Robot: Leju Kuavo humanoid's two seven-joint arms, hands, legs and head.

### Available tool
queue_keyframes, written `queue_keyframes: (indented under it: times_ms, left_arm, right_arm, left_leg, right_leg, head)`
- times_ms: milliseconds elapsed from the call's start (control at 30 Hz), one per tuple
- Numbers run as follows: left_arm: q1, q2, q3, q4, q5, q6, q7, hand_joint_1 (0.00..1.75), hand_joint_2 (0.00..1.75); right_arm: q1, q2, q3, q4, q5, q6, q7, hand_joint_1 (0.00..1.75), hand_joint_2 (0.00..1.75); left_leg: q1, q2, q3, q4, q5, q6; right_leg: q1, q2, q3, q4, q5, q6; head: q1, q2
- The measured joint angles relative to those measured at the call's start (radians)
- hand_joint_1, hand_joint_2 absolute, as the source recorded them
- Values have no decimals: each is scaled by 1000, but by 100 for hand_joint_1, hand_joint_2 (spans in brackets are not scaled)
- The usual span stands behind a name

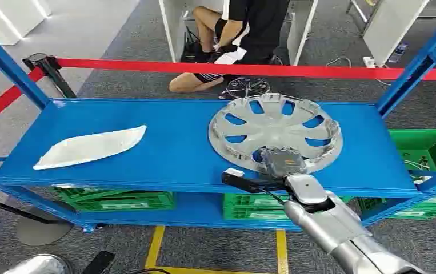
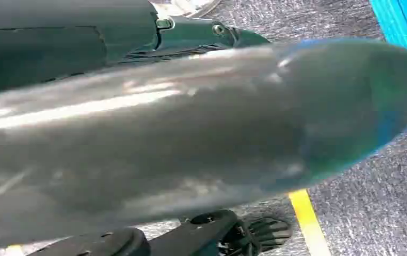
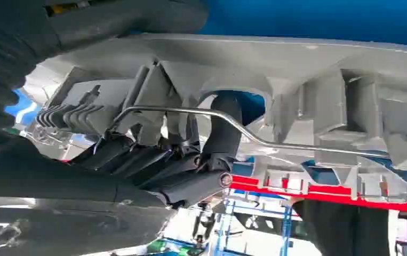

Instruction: Take the parts from the cabinet and place them on the table.

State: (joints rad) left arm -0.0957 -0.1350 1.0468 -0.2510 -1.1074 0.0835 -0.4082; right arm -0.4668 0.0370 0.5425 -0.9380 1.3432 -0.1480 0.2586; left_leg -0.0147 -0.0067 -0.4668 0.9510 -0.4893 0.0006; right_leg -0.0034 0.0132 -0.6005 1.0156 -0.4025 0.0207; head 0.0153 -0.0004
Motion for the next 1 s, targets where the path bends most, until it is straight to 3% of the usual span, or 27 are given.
queue_keyframes:
  times_ms: [333, 433, 633, 733, 767, 1000]
  left_arm:
    - [4, 0, 0, 0, 7, 0, -5, 0, 0]
    - [12, 0, 2, 0, 17, 7, -16, 0, 0]
    - [26, -1, 3, 0, 18, 18, -25, 0, 0]
    - [27, -1, 4, 0, 19, 19, -29, 0, 0]
    - [27, -1, 4, 0, 19, 19, -30, 0, 0]
    - [29, -2, 13, 0, 19, 18, -31, 0, 0]
  right_arm:
    - [38, -2, -6, -57, 74, -50, 23, 175, 175]
    - [113, -13, -7, -155, 187, -184, 36, 175, 175]
    - [227, -88, 38, -388, 228, -288, 189, 175, 175]
    - [241, -127, 73, -456, 228, -331, 232, 93, 175]
    - [244, -137, 81, -473, 228, -334, 236, 175, 175]
    - [271, -163, 98, -520, 228, -334, 219, 175, 175]
  left_leg:
    - [0, 0, 1, 0, 0, 0]
    - [0, -1, 0, 0, 0, 0]
    - [0, -1, -6, 0, -1, 0]
    - [0, -1, -6, 0, -1, 1]
    - [0, -1, -6, 0, -1, 1]
    - [0, -1, -6, 0, -1, 1]
  right_leg:
    - [0, 0, -1, 0, 0, 0]
    - [0, -1, -2, 0, 0, 0]
    - [0, 0, -6, 0, -1, 0]
    - [0, 0, -5, -1, -1, 0]
    - [0, -1, -5, -1, 0, 0]
    - [0, -1, -5, -1, 0, 0]
  head:
    - [0, 0]
    - [0, 0]
    - [0, 0]
    - [0, 0]
    - [0, 0]
    - [0, 0]
